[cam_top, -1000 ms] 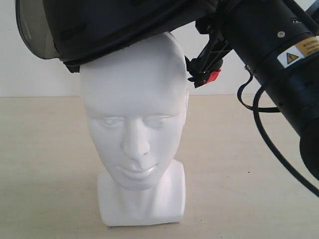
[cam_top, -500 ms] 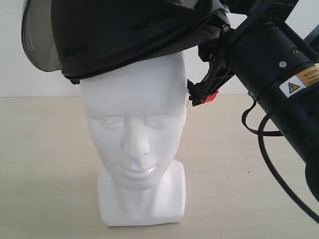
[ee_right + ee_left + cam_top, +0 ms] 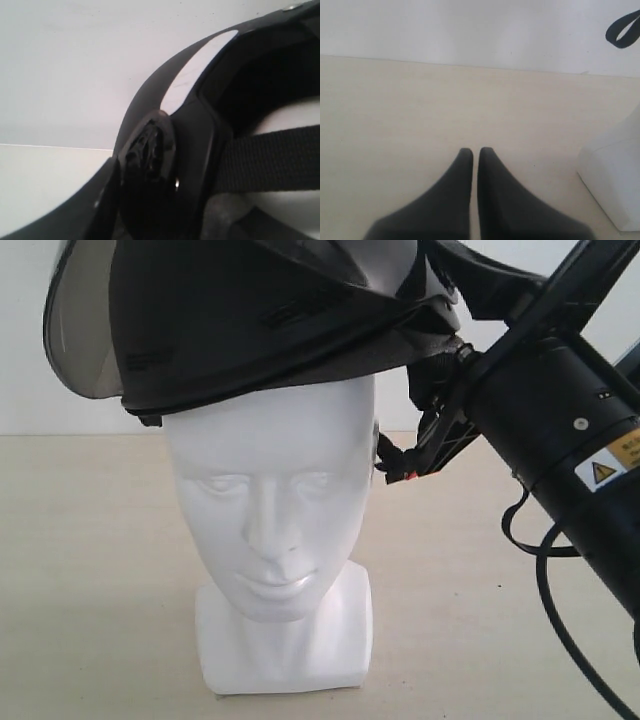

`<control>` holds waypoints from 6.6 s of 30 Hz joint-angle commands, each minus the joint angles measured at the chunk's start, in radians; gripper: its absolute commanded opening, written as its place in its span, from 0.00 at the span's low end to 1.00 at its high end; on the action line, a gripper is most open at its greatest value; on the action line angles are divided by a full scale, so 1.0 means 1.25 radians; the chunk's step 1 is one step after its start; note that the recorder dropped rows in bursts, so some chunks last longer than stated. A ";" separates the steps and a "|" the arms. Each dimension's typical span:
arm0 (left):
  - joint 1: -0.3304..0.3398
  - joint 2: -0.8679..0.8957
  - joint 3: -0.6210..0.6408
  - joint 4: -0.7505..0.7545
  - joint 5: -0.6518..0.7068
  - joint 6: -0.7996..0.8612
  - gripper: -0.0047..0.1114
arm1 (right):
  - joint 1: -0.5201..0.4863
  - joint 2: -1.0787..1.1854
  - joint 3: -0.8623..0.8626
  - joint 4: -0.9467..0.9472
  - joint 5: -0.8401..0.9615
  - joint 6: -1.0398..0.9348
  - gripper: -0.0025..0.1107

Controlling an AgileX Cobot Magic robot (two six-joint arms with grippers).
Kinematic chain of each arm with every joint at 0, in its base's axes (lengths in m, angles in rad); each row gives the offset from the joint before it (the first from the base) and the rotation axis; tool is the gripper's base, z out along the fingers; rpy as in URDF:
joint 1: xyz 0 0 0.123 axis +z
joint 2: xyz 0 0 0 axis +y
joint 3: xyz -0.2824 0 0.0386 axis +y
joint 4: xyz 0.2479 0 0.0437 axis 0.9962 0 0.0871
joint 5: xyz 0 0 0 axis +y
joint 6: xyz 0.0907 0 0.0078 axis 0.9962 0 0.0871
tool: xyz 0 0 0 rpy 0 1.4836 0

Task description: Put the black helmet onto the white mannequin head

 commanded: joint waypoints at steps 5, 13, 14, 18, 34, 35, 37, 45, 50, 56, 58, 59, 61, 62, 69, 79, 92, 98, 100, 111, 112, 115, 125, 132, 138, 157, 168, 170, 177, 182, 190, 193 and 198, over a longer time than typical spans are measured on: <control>0.002 -0.002 0.003 0.001 0.000 0.003 0.08 | -0.016 -0.010 0.039 0.059 0.040 -0.062 0.02; 0.002 -0.002 0.003 0.001 0.000 0.003 0.08 | -0.016 -0.010 0.068 0.046 0.049 -0.056 0.02; 0.002 -0.002 0.003 0.001 0.000 0.003 0.08 | -0.016 -0.010 0.070 0.038 0.049 -0.054 0.02; 0.002 -0.002 0.003 0.001 0.000 0.003 0.08 | -0.016 -0.010 0.070 0.015 0.050 -0.052 0.02; 0.002 -0.002 0.003 0.001 0.000 0.003 0.08 | -0.016 -0.010 0.070 -0.013 0.047 -0.073 0.02; 0.002 -0.002 0.003 0.001 0.000 0.003 0.08 | -0.016 -0.010 0.070 -0.014 0.045 -0.075 0.02; 0.002 -0.002 0.003 0.001 0.000 0.003 0.08 | -0.016 -0.010 0.070 -0.023 0.037 -0.079 0.03; 0.002 -0.002 0.003 0.001 0.000 0.003 0.08 | -0.016 -0.010 0.070 -0.033 0.034 -0.082 0.44; 0.002 -0.002 0.003 0.001 0.000 0.003 0.08 | -0.016 -0.010 0.070 -0.050 0.034 -0.077 0.51; 0.002 -0.002 0.003 0.001 0.000 0.003 0.08 | -0.016 -0.010 0.070 -0.113 0.039 -0.050 0.51; 0.002 -0.002 0.003 0.001 0.000 0.003 0.08 | -0.016 -0.010 0.070 -0.115 0.039 -0.050 0.51; 0.002 -0.002 0.003 0.001 0.000 0.003 0.08 | -0.016 -0.010 0.070 -0.121 0.038 -0.044 0.51; 0.002 -0.002 0.003 0.001 0.000 0.003 0.08 | -0.016 -0.010 0.070 -0.137 0.038 -0.028 0.51; 0.002 -0.002 0.003 0.001 0.000 0.003 0.08 | -0.016 -0.010 0.070 -0.152 0.038 -0.014 0.51; 0.002 -0.002 0.003 0.001 0.000 0.003 0.08 | -0.016 -0.010 0.070 -0.196 0.020 0.013 0.51; 0.002 -0.002 0.003 0.001 0.000 0.003 0.08 | -0.016 -0.010 0.070 -0.208 0.083 0.060 0.51; 0.002 -0.002 0.003 0.001 0.000 0.003 0.08 | -0.016 -0.010 0.070 -0.204 0.147 0.141 0.51; 0.002 -0.002 0.003 0.001 0.000 0.003 0.08 | -0.016 -0.019 0.070 -0.208 0.153 0.152 0.51; 0.002 -0.002 0.003 0.001 0.000 0.003 0.08 | -0.016 -0.035 0.070 -0.213 0.176 0.152 0.51; 0.002 -0.002 0.003 0.001 0.000 0.003 0.08 | -0.016 -0.171 0.070 -0.225 0.325 0.112 0.51; 0.002 -0.002 0.003 0.001 0.000 0.003 0.08 | -0.016 -0.180 0.070 -0.227 0.332 0.110 0.51; 0.002 -0.002 0.003 0.001 0.000 0.003 0.08 | -0.016 -0.203 0.070 -0.236 0.366 0.110 0.51; 0.002 -0.002 0.003 0.001 0.000 0.003 0.08 | -0.016 -0.335 0.127 -0.260 0.476 0.130 0.51; 0.002 -0.002 0.003 0.001 0.000 0.003 0.08 | -0.016 -0.561 0.129 -0.372 0.649 0.131 0.50; 0.002 -0.002 0.003 0.001 0.000 0.003 0.08 | -0.016 -0.887 0.129 -0.814 0.799 0.152 0.06; 0.002 -0.002 0.003 0.001 0.000 0.003 0.08 | -0.016 -0.861 0.080 -1.557 0.944 0.354 0.02; 0.002 -0.002 0.003 0.001 0.000 0.003 0.08 | -0.016 -0.601 0.010 -1.559 0.942 0.303 0.02; 0.002 -0.002 0.003 0.001 0.000 0.003 0.08 | -0.016 -0.585 -0.008 -1.559 0.954 0.297 0.02; 0.002 -0.002 0.003 0.001 0.000 0.003 0.08 | -0.016 -0.583 -0.042 -1.559 0.926 0.288 0.02; 0.002 -0.002 0.003 0.001 0.000 0.003 0.08 | -0.016 -0.583 -0.042 -1.557 0.903 0.286 0.02; 0.002 -0.002 0.003 0.001 0.000 0.003 0.08 | -0.016 -0.585 -0.046 -1.559 0.861 0.361 0.02; 0.002 -0.002 0.003 0.001 0.000 0.003 0.08 | -0.016 -0.585 -0.063 -1.521 0.888 0.278 0.02; 0.002 -0.002 0.003 0.001 0.000 0.003 0.08 | -0.016 -0.609 -0.080 -1.559 1.013 0.347 0.02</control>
